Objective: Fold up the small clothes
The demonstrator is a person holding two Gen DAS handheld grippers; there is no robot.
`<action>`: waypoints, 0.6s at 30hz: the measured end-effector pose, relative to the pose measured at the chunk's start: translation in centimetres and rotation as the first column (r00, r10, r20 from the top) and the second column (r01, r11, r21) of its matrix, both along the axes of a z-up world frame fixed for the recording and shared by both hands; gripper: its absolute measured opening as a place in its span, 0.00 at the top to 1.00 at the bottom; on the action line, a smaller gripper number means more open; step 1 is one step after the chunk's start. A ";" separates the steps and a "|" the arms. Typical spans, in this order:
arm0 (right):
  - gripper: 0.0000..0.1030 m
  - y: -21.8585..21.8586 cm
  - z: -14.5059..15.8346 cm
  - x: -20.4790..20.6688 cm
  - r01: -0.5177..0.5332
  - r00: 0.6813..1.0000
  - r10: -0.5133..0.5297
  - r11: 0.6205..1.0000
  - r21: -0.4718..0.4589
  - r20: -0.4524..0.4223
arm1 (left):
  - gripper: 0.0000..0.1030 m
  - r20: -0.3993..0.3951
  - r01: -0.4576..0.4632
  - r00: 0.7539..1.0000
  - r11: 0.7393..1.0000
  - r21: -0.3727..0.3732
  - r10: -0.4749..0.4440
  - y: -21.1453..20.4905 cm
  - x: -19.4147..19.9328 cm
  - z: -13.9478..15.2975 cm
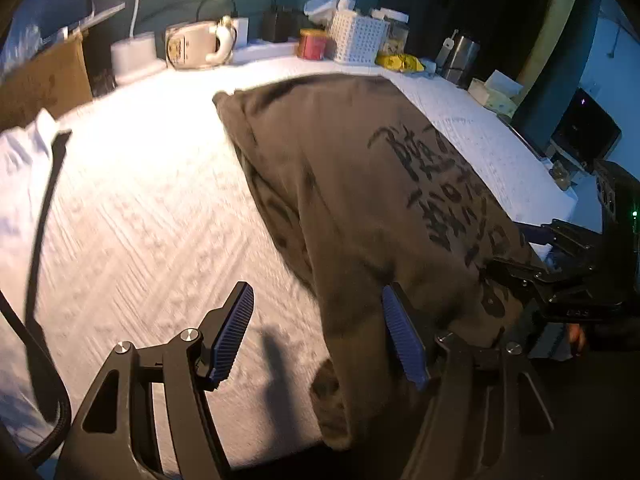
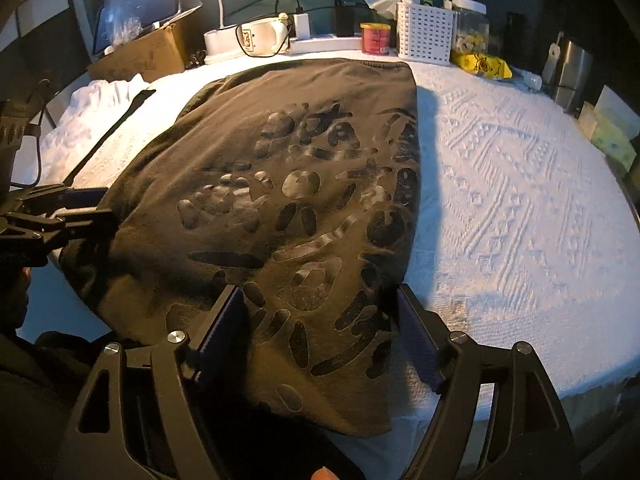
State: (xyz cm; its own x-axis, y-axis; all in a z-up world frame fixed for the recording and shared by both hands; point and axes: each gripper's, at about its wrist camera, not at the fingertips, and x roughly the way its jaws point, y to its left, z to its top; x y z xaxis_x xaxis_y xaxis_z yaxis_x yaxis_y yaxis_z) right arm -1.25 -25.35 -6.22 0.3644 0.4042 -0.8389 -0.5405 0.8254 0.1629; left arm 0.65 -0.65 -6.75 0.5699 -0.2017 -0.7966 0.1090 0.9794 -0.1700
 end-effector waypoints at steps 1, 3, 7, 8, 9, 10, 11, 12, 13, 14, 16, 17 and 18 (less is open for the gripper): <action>0.23 0.0 0.1 0.2 0.001 1.000 -0.001 1.000 -0.003 -0.003 | 0.35 0.010 -0.002 1.000 1.000 0.016 0.002 -0.1 0.2 0.2; 0.23 0.1 0.2 0.3 -0.004 1.000 0.004 1.000 -0.009 -0.003 | 0.35 0.011 -0.003 1.000 1.000 0.027 0.003 -0.1 0.8 0.4; 0.23 0.0 0.6 0.9 0.000 1.000 0.000 1.000 0.007 -0.010 | 0.35 -0.001 -0.008 1.000 0.999 0.031 0.008 -0.1 2.1 0.4; 0.23 -0.1 0.7 1.0 0.001 1.000 -0.001 1.000 0.009 -0.010 | 0.35 -0.002 -0.007 1.000 0.999 0.033 0.007 -0.2 2.6 0.4; 0.23 -0.2 0.8 1.3 0.004 1.000 -0.004 1.000 0.010 -0.010 | 0.35 -0.002 -0.007 1.000 0.999 0.034 0.007 -0.3 2.9 0.5; 0.23 -0.3 0.8 1.6 0.008 1.000 -0.008 1.000 0.009 -0.010 | 0.35 -0.003 -0.008 1.000 0.999 0.035 0.009 -0.2 3.1 0.5; 0.23 -0.4 0.9 1.9 0.011 1.000 -0.011 1.000 0.009 -0.010 | 0.35 -0.006 -0.013 1.000 0.999 0.036 0.013 -0.2 3.6 0.5; 0.23 -0.5 0.9 2.2 0.015 1.000 -0.015 1.000 0.008 -0.011 | 0.35 -0.007 -0.016 1.000 0.999 0.035 0.016 -0.1 3.9 0.5; 0.23 -0.6 0.9 2.5 0.019 1.000 -0.019 1.000 0.008 -0.011 | 0.35 -0.008 -0.019 1.000 0.999 0.034 0.019 -0.1 4.2 0.5; 0.23 -0.7 0.9 2.8 0.022 1.000 -0.022 1.000 0.008 -0.011 | 0.35 -0.010 -0.024 1.000 0.999 0.035 0.024 0.0 4.6 0.5; 0.23 -0.8 1.0 3.6 0.028 1.000 -0.028 1.000 0.008 -0.011 | 0.35 -0.012 -0.039 0.999 0.999 0.033 0.039 0.3 5.5 0.5; 0.23 -0.8 0.9 3.9 0.030 0.999 -0.030 1.000 0.008 -0.011 | 0.35 -0.013 -0.044 0.999 0.999 0.030 0.044 0.4 5.8 0.5; 0.23 -0.9 0.9 4.3 0.032 0.999 -0.032 0.999 0.007 -0.010 | 0.35 -0.015 -0.049 0.999 0.998 0.025 0.049 0.5 6.2 0.5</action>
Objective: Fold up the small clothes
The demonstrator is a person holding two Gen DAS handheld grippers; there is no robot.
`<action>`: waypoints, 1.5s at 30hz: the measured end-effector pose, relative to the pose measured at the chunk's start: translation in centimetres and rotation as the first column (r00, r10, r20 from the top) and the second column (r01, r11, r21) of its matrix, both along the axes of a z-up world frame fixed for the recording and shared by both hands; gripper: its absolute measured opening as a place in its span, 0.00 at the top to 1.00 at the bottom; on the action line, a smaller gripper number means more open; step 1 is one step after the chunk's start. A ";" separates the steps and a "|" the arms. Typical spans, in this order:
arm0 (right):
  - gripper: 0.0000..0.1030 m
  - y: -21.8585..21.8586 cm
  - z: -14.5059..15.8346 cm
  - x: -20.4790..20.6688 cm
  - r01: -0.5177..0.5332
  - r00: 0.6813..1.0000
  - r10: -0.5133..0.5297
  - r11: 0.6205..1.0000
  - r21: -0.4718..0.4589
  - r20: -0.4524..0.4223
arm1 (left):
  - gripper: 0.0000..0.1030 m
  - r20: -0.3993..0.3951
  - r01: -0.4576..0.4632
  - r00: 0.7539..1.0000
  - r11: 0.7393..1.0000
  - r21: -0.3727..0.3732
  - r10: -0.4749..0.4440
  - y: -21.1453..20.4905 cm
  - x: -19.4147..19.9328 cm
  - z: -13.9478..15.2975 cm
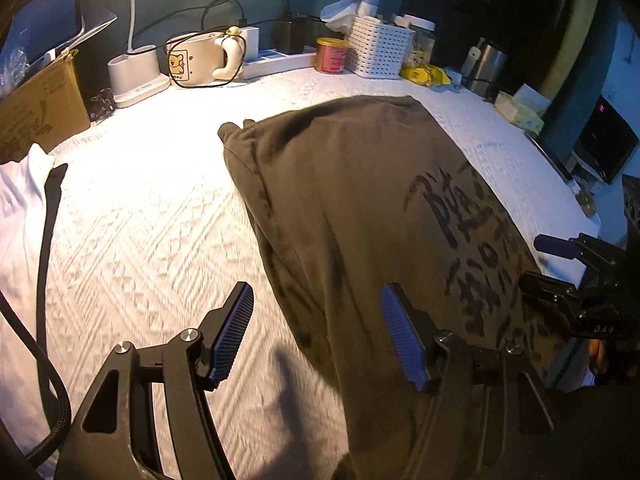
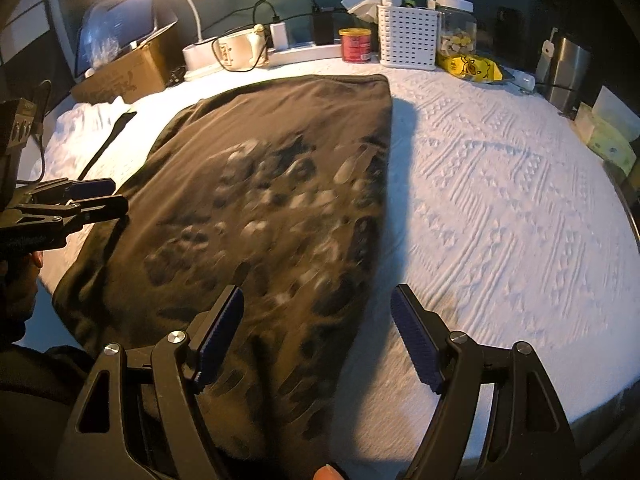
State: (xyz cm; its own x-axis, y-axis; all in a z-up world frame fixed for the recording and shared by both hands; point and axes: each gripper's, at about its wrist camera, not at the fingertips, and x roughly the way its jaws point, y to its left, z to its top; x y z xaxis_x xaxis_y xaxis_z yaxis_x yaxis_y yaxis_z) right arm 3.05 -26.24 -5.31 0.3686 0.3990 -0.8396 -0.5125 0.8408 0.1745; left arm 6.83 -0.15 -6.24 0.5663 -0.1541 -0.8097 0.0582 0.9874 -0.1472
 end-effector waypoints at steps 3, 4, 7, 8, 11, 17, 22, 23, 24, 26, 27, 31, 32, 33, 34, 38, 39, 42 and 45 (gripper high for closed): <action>0.23 0.0 -0.2 1.4 0.004 1.000 -0.004 1.000 -0.005 0.002 | 0.35 0.006 -0.004 1.000 1.000 -0.005 0.005 0.2 1.1 0.1; 0.23 0.0 -0.2 2.0 0.006 1.000 -0.006 1.000 -0.008 0.002 | 0.35 0.009 -0.004 1.000 1.000 -0.003 0.004 0.3 1.5 0.1; 0.23 0.0 -0.4 3.5 0.015 1.000 -0.015 1.000 -0.010 0.003 | 0.35 0.018 -0.005 1.000 1.000 -0.001 0.005 0.5 2.6 0.3; 0.23 0.0 -0.4 4.0 0.018 1.000 -0.018 1.000 -0.010 0.004 | 0.35 0.018 -0.008 1.000 1.000 -0.001 0.008 0.6 3.0 0.3; 0.23 0.0 -0.4 5.4 0.028 1.000 -0.028 1.000 -0.012 0.004 | 0.35 0.014 -0.015 1.000 1.000 -0.009 0.015 1.0 4.1 0.2; 0.23 -0.2 -0.7 8.1 0.043 0.999 -0.043 0.999 -0.020 0.004 | 0.35 0.018 -0.037 0.999 0.999 -0.034 0.038 2.0 6.3 -0.5; 0.23 -0.4 -0.7 10.3 0.052 0.999 -0.052 0.999 -0.016 0.010 | 0.35 -0.004 -0.095 0.995 0.992 -0.079 0.095 3.5 8.3 -1.5; 0.23 -0.4 -0.6 10.7 0.054 0.999 -0.054 0.998 -0.015 0.011 | 0.35 -0.010 -0.102 0.995 0.991 -0.088 0.102 3.7 8.6 -1.7; 0.23 -0.3 -0.6 11.1 0.056 0.998 -0.056 0.998 -0.013 0.012 | 0.35 -0.015 -0.106 0.994 0.990 -0.096 0.105 3.9 8.9 -1.9; 0.23 -0.3 -0.6 12.0 0.060 0.998 -0.060 0.998 -0.010 0.015 | 0.35 -0.009 -0.106 0.994 0.989 -0.105 0.106 4.2 9.3 -2.1; 0.23 -0.2 -0.6 12.4 0.062 0.998 -0.061 0.998 -0.006 0.017 | 0.35 -0.009 -0.099 0.995 0.989 -0.108 0.099 4.2 9.5 -2.1; 0.23 0.1 -0.5 14.1 0.063 0.998 -0.063 0.998 0.023 0.019 | 0.24 0.002 -0.069 0.998 0.987 -0.147 0.070 4.3 10.3 -2.2; 0.23 0.2 -0.6 14.4 0.063 0.998 -0.064 0.998 0.028 0.017 | 0.24 0.002 -0.066 0.998 0.986 -0.150 0.067 4.2 10.4 -2.2; 0.23 0.4 -0.6 14.9 0.064 0.998 -0.064 0.997 0.037 0.016 | 0.24 0.004 -0.060 0.998 0.987 -0.152 0.061 4.1 10.7 -2.2; 0.23 0.5 -0.7 15.3 0.064 0.998 -0.065 0.997 0.047 0.013 | 0.24 0.000 -0.050 0.999 0.987 -0.150 0.050 3.9 10.9 -2.2; 0.23 1.3 -1.1 16.8 0.060 0.998 -0.061 0.995 0.083 0.000 | 0.24 -0.004 -0.013 1.000 0.992 -0.125 0.013 3.1 11.8 -2.2; 0.23 1.6 -1.3 17.2 0.057 0.998 -0.057 0.994 0.088 -0.004 | 0.24 -0.008 -0.001 1.000 0.993 -0.121 0.000 2.8 12.1 -2.3; 0.23 2.3 -1.8 18.1 0.044 0.999 -0.043 0.994 0.100 -0.014 | 0.24 -0.003 0.032 0.999 0.991 -0.131 -0.033 2.3 12.6 -2.4; 0.23 3.1 -2.4 18.9 0.029 0.999 -0.025 0.992 0.119 -0.028 | 0.23 0.006 0.061 0.998 0.985 -0.161 -0.061 1.6 12.9 -2.4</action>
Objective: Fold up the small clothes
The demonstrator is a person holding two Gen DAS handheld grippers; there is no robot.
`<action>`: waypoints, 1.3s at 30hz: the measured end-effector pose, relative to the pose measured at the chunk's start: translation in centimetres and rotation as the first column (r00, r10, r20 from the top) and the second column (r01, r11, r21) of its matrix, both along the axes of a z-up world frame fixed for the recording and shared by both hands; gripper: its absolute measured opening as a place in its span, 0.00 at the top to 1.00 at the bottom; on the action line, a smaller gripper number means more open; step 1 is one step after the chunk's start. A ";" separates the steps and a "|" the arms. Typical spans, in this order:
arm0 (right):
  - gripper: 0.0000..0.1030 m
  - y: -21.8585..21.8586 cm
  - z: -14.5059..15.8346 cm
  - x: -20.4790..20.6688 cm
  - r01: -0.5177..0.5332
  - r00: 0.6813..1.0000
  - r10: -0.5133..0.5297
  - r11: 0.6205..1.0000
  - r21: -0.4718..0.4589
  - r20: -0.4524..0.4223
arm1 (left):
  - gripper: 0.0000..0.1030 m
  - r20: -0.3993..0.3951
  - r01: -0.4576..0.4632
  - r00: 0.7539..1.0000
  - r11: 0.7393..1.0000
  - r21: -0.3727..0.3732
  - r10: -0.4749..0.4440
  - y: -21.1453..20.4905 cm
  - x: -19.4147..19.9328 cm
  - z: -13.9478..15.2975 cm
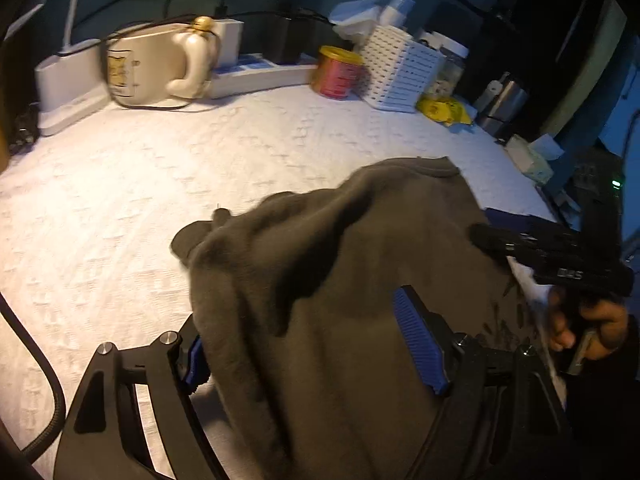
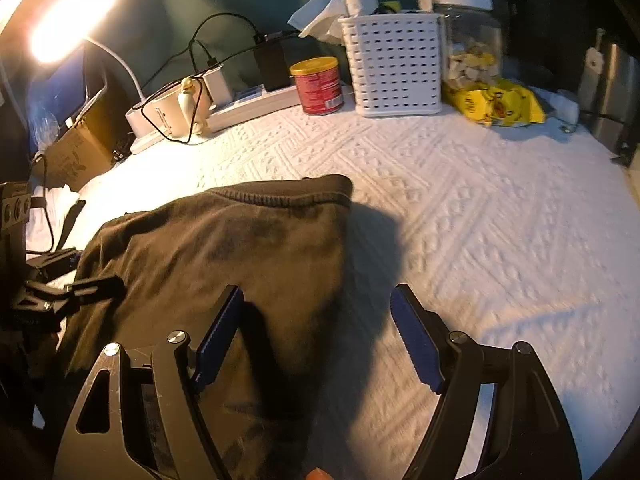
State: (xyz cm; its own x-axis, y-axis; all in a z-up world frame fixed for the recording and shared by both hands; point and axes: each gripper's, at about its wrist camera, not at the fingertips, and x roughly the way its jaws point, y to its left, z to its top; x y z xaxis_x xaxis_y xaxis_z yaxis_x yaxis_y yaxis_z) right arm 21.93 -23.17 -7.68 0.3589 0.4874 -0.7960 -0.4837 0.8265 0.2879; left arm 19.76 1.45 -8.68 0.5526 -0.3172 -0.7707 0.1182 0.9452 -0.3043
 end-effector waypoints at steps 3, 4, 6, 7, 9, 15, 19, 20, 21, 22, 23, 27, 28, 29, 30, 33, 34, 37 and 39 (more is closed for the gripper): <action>0.23 0.8 -0.4 0.6 -0.016 1.000 0.016 1.000 0.009 -0.003 | 0.23 0.005 0.041 0.999 0.999 0.006 -0.041 -1.1 0.3 0.0; 0.23 1.1 -0.4 0.7 -0.028 1.000 0.028 0.999 0.015 -0.002 | 0.23 0.006 0.050 0.999 0.999 0.008 -0.050 -1.4 0.4 0.0; 0.23 1.7 -0.5 0.8 -0.055 0.998 0.056 0.998 0.042 -0.009 | 0.23 0.008 0.070 0.997 0.998 -0.001 -0.070 -2.0 0.5 0.0; 0.23 2.0 -0.5 0.7 -0.069 0.998 0.070 0.996 0.051 -0.009 | 0.23 0.010 0.081 0.997 0.997 -0.002 -0.081 -2.3 0.5 -0.1; 0.24 2.7 -0.7 0.5 -0.102 0.995 0.102 0.993 0.058 -0.003 | 0.24 0.021 0.101 0.995 0.995 0.026 -0.102 -3.0 0.6 -0.1; 0.28 4.5 -0.8 0.0 -0.144 0.989 0.144 0.989 0.018 0.034 | 0.42 0.042 0.102 0.993 0.990 0.094 -0.106 -3.8 0.6 -0.2; 0.45 4.6 -0.8 0.1 -0.150 0.988 0.149 0.989 0.013 0.040 | 0.61 0.051 0.094 0.994 0.989 0.112 -0.100 -3.8 0.4 -0.3; 0.52 4.6 -0.8 0.1 -0.153 0.988 0.152 0.988 0.016 0.040 | 0.63 0.051 0.095 0.994 0.989 0.113 -0.101 -3.9 0.4 -0.3; 0.57 4.7 -0.8 0.1 -0.159 0.987 0.159 0.987 0.019 0.038 | 0.65 0.053 0.094 0.993 0.989 0.118 -0.101 -4.0 0.4 -0.3; 0.63 4.8 -0.8 0.0 -0.169 0.985 0.168 0.985 0.020 0.040 | 0.69 0.054 0.096 0.993 0.988 0.122 -0.103 -4.1 0.4 -0.3; 0.68 5.0 -0.8 0.0 -0.181 0.983 0.180 0.983 0.029 0.034 | 0.72 0.055 0.098 0.993 0.987 0.125 -0.106 -4.2 0.3 -0.3; 0.75 5.6 -0.6 -0.5 -0.199 0.979 0.198 0.980 0.013 0.055 | 0.76 0.058 0.099 0.992 0.986 0.137 -0.108 -4.5 0.2 -0.2; 0.75 5.6 -0.6 -0.6 -0.198 0.979 0.197 0.980 0.013 0.057 | 0.76 0.058 0.098 0.993 0.986 0.136 -0.107 -4.5 0.2 -0.1; 0.77 5.5 -0.5 -0.6 -0.196 0.979 0.194 0.981 0.015 0.060 | 0.77 0.060 0.097 0.993 0.986 0.137 -0.106 -4.4 0.1 -0.1; 0.78 5.5 -0.5 -0.7 -0.194 0.979 0.193 0.981 0.017 0.063 | 0.77 0.061 0.097 0.992 0.985 0.140 -0.106 -4.5 0.1 0.0; 0.79 5.3 -0.2 -1.1 -0.192 0.979 0.190 0.981 0.020 0.077 | 0.78 0.070 0.094 0.992 0.985 0.148 -0.105 -4.7 -0.1 0.4; 0.79 5.4 -0.1 -1.1 -0.193 0.978 0.191 0.981 0.020 0.081 | 0.78 0.073 0.092 0.992 0.985 0.148 -0.104 -4.7 -0.2 0.6; 0.80 5.3 0.5 -1.6 -0.199 0.976 0.196 0.980 0.023 0.099 | 0.79 0.085 0.087 0.991 0.984 0.153 -0.100 -4.8 -0.7 1.1; 0.80 5.3 0.8 -1.8 -0.199 0.975 0.196 0.980 0.027 0.107 | 0.79 0.093 0.083 0.991 0.985 0.154 -0.098 -4.8 -1.0 1.4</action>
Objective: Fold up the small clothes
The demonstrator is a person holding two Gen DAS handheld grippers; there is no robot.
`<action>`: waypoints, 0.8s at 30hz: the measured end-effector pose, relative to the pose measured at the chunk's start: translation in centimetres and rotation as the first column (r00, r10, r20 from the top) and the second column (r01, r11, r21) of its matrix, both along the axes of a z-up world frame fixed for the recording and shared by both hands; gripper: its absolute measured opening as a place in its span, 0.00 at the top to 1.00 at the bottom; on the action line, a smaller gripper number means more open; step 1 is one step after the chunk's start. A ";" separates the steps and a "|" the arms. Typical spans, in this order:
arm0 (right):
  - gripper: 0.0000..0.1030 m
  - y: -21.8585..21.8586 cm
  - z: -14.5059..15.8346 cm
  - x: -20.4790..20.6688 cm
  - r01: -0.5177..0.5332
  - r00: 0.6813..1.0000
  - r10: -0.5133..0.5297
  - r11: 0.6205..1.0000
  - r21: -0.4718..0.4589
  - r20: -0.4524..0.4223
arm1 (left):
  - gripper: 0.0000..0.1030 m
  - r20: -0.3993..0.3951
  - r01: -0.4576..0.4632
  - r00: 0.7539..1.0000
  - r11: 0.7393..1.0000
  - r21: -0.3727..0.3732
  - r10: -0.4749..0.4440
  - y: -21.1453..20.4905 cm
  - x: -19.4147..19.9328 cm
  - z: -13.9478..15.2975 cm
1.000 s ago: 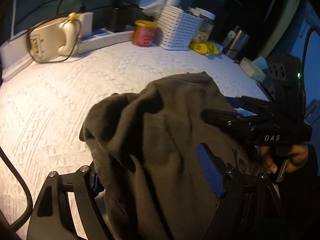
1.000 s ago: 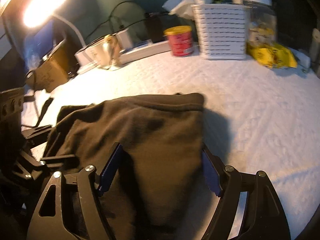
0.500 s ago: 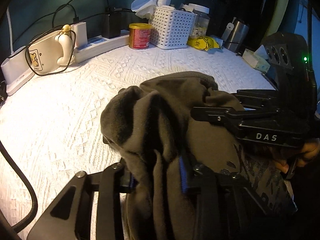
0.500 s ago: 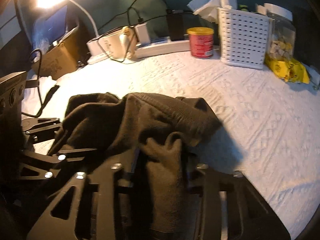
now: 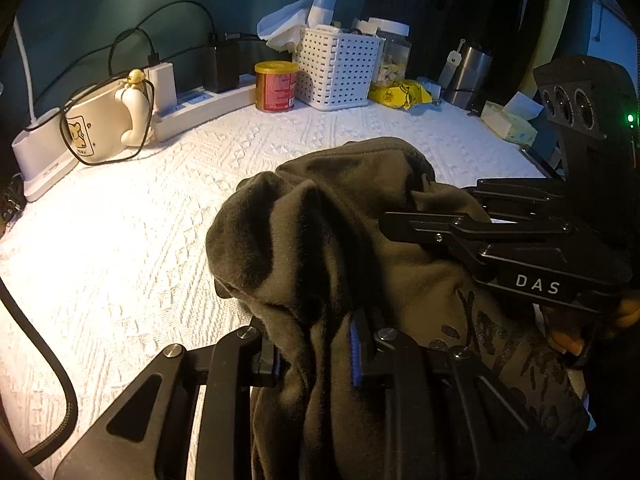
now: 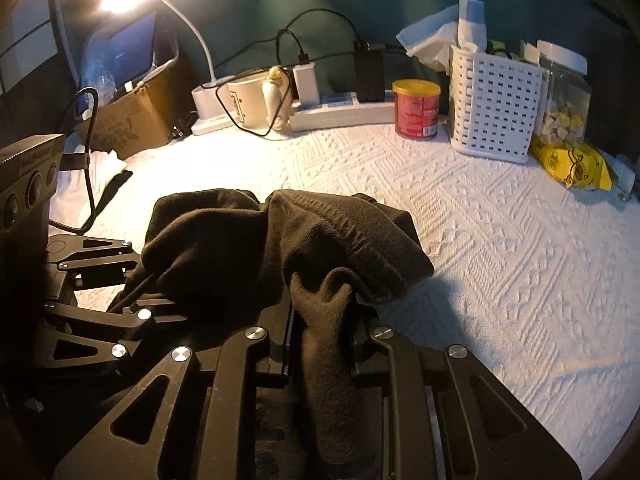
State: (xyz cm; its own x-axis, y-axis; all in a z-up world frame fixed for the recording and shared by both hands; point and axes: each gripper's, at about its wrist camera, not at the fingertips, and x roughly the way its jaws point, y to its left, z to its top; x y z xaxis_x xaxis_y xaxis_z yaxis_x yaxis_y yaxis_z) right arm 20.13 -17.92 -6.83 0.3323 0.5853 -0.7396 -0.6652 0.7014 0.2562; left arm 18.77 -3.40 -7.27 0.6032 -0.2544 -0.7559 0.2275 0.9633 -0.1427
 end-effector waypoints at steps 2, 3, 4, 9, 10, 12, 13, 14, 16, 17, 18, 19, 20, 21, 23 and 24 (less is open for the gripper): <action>0.80 -0.1 0.4 -0.3 -0.001 1.000 0.001 1.000 0.007 0.008 | 0.79 0.010 -0.005 1.000 1.000 -0.003 0.005 -0.1 -0.3 0.4; 0.80 -0.2 0.7 -0.5 -0.001 1.000 0.001 1.000 0.013 0.011 | 0.80 0.015 -0.006 1.000 1.000 -0.004 0.006 -0.1 -0.5 0.6; 0.80 -0.3 1.0 -0.7 -0.001 1.000 0.001 1.000 0.018 0.017 | 0.80 0.020 -0.007 1.000 1.000 -0.003 0.007 -0.2 -0.6 0.8; 0.80 -0.8 2.5 -1.7 -0.002 0.999 0.001 0.999 0.034 0.049 | 0.80 0.057 -0.013 0.998 1.000 -0.006 0.013 -0.3 -1.8 2.0; 0.80 -0.9 2.9 -2.0 -0.003 0.998 0.000 0.999 0.036 0.058 | 0.80 0.069 -0.012 0.998 1.000 -0.009 0.013 -0.3 -2.2 2.3; 0.80 -1.1 3.7 -2.5 -0.001 0.997 -0.002 0.999 0.042 0.077 | 0.80 0.089 -0.009 0.996 1.000 -0.008 0.009 -0.5 -2.8 2.8; 0.80 -1.2 4.1 -2.8 0.001 0.996 -0.005 0.999 0.045 0.086 | 0.80 0.101 -0.008 0.995 1.000 -0.007 0.009 -0.5 -3.2 3.1; 0.80 -1.3 4.4 -3.1 0.003 0.996 -0.007 0.999 0.048 0.092 | 0.80 0.108 -0.008 0.994 1.000 -0.008 0.009 -0.6 -3.4 3.3; 0.80 -1.6 5.2 -3.7 0.008 0.994 -0.014 0.998 0.056 0.108 | 0.80 0.122 -0.008 0.992 1.000 -0.009 0.009 -0.7 -4.1 3.7; 0.80 -1.6 5.5 -4.0 0.009 0.993 -0.015 0.998 0.058 0.114 | 0.80 0.133 -0.007 0.991 1.000 -0.009 0.008 -0.8 -4.4 4.0; 0.80 -1.7 5.9 -4.3 0.010 0.992 -0.017 0.998 0.060 0.122 | 0.80 0.140 -0.006 0.990 1.000 -0.008 0.007 -0.8 -4.8 4.2; 0.80 -1.9 6.3 -4.7 0.011 0.991 -0.020 0.998 0.064 0.131 | 0.80 0.149 -0.005 0.989 1.000 -0.009 0.007 -0.8 -5.2 4.4; 0.80 -2.0 6.6 -5.0 0.012 0.990 -0.021 0.998 0.066 0.137 | 0.80 0.160 -0.005 0.987 1.000 -0.007 0.006 -0.9 -5.7 4.7; 0.80 -2.1 6.9 -5.4 0.014 0.989 -0.024 0.997 0.071 0.143 | 0.80 0.171 -0.004 0.985 1.000 -0.004 0.004 -1.0 -6.2 4.9; 0.81 -2.5 7.6 -5.9 0.019 0.988 -0.031 0.996 0.082 0.152 | 0.80 0.187 -0.001 0.982 1.000 0.001 0.001 -1.1 -6.9 5.4; 0.81 -2.7 7.9 -6.3 0.022 0.987 -0.035 0.996 0.088 0.159 | 0.80 0.196 -0.002 0.981 1.000 0.002 0.001 -1.2 -7.4 5.7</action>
State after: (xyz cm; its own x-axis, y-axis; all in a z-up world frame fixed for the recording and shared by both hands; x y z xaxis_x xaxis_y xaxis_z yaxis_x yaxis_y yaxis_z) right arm 13.80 -20.65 1.11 0.4599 0.6326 -0.6232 -0.6825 0.7007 0.2076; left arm 11.41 -4.62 -1.61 0.7402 -0.2518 -0.6234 0.2492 0.9639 -0.0934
